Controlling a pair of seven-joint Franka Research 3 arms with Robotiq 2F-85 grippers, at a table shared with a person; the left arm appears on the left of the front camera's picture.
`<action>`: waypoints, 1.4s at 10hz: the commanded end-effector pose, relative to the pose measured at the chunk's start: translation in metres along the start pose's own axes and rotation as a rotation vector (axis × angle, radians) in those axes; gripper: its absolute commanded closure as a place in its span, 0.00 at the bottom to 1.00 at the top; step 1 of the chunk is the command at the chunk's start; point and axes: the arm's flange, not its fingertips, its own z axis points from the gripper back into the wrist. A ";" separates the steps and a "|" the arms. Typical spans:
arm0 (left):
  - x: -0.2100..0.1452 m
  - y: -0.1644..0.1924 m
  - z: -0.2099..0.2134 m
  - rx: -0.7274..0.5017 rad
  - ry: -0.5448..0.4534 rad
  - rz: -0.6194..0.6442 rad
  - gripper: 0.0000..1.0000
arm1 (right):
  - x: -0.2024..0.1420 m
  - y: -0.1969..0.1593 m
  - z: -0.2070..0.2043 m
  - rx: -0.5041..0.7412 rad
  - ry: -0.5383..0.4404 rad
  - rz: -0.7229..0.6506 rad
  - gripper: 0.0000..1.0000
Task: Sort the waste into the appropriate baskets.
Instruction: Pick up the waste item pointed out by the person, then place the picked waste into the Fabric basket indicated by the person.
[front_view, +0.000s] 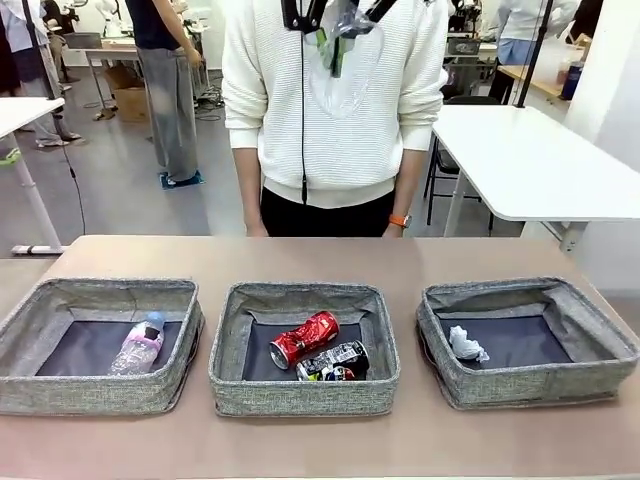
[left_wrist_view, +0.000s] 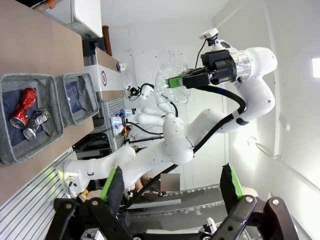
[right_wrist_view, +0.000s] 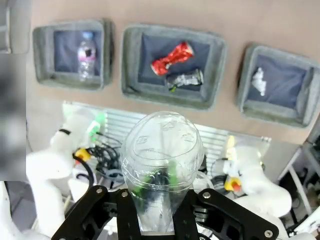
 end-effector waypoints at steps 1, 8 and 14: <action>0.000 -0.001 -0.001 -0.020 0.002 -0.018 0.00 | 0.003 0.002 -0.012 -0.006 0.003 -0.009 0.96; 0.000 -0.001 -0.001 -0.020 0.002 -0.018 0.00 | 0.003 0.002 -0.012 -0.006 0.003 -0.009 0.96; 0.000 -0.001 -0.001 -0.020 0.002 -0.018 0.00 | 0.003 0.002 -0.012 -0.006 0.003 -0.009 0.96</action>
